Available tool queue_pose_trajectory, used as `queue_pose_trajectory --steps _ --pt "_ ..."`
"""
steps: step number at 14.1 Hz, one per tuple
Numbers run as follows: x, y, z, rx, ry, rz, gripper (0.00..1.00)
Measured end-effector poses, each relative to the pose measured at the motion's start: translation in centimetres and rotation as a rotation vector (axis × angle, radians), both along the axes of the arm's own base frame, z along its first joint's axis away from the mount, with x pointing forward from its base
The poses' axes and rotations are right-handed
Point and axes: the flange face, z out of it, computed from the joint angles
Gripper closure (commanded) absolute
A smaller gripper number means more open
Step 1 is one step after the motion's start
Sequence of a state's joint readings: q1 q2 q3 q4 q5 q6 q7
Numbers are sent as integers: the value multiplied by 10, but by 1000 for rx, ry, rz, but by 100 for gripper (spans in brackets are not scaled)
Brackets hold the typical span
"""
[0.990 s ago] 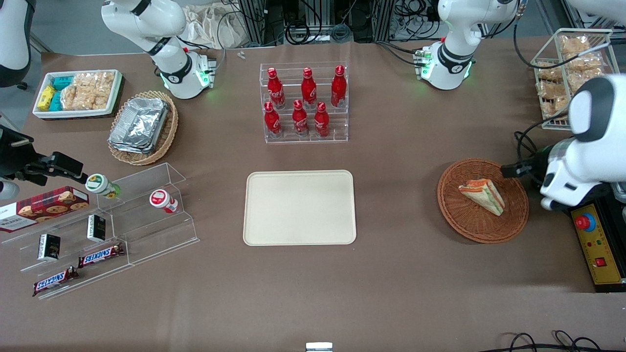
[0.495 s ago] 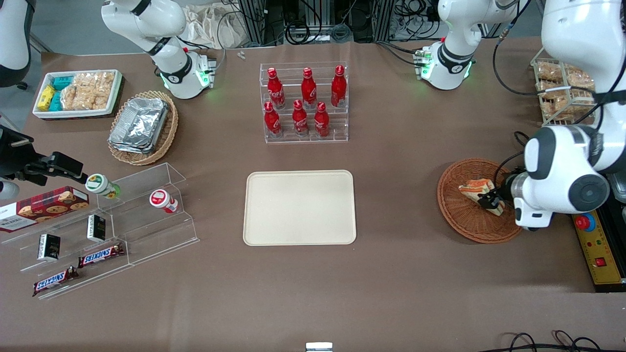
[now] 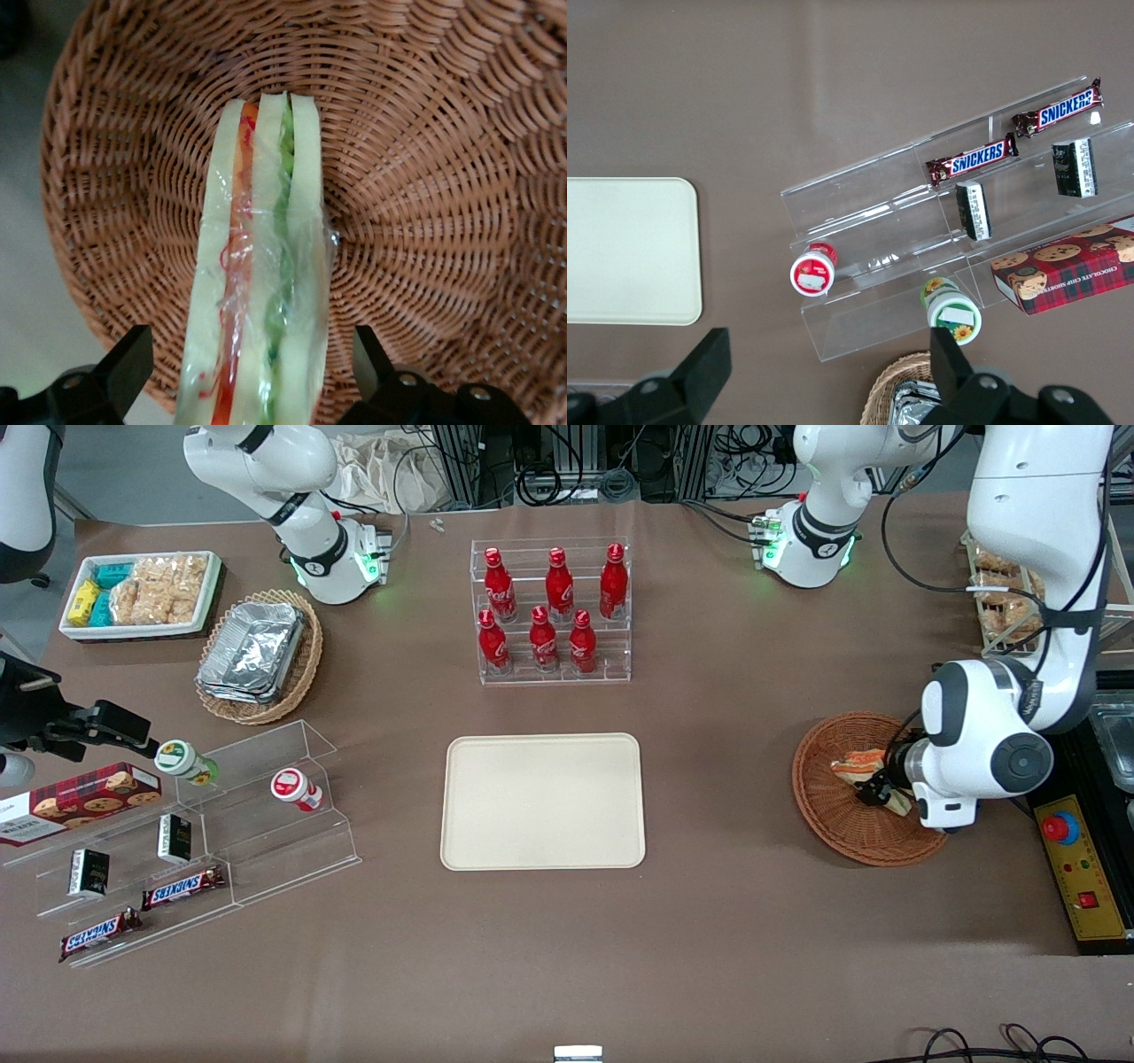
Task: Place sandwich from basket to tray
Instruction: 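Lower the left gripper and close it on the wrapped sandwich, then lift the sandwich and carry it with the left gripper over the cream tray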
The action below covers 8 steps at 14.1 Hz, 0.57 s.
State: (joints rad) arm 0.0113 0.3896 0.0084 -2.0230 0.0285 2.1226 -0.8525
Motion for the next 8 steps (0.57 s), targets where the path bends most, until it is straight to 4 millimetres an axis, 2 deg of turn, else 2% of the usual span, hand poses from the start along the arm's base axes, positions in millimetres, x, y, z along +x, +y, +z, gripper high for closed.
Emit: queue_pose_trajectory --steps 1,2,3,6,8 --pt "-2 2 -3 0 -6 4 60" --pt "-2 4 -4 0 -10 9 83" --pt "-2 6 -4 0 -11 12 100" --pt "0 6 0 1 -19 14 100" --pt "2 6 22 1 -19 13 100"
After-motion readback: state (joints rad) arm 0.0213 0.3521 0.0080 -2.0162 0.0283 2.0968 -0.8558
